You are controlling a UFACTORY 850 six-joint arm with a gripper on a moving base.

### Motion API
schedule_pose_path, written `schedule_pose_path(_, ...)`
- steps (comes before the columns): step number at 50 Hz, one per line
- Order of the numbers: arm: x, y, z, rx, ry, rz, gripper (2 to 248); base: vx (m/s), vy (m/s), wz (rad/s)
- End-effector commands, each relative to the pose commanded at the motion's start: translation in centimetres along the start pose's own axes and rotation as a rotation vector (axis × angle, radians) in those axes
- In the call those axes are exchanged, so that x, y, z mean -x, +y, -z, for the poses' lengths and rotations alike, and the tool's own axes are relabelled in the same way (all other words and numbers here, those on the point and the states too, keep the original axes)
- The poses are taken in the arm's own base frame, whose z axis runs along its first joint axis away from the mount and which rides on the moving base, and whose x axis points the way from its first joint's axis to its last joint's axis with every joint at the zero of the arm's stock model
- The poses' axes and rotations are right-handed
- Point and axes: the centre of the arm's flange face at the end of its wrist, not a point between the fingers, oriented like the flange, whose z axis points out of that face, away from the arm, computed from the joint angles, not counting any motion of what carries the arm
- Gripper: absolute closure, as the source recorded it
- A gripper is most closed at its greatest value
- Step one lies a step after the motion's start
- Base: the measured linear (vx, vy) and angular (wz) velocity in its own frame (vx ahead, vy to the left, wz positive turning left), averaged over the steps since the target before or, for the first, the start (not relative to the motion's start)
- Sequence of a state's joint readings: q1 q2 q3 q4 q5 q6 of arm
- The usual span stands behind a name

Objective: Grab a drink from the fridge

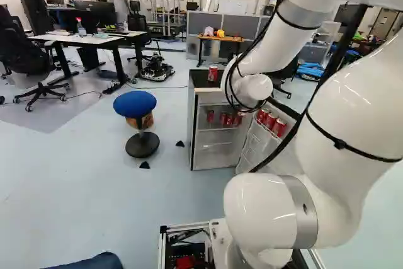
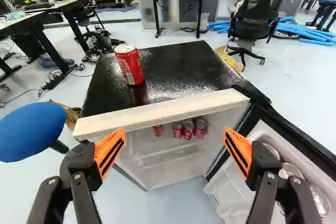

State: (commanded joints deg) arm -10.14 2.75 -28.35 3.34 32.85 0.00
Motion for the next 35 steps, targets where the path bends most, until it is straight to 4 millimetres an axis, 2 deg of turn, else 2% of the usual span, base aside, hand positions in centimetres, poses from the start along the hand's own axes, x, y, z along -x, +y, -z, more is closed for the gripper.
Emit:
schedule_pose_path(17, -1.0, 2.5, 1.5, 0.054, 0.011, -0.028, 3, 0.0, 0.0, 0.0)
schedule_pose_path(35, -2.7, 4.9, 2.0, 0.106, 0.028, -0.055, 3, 0.0, 0.0, 0.0)
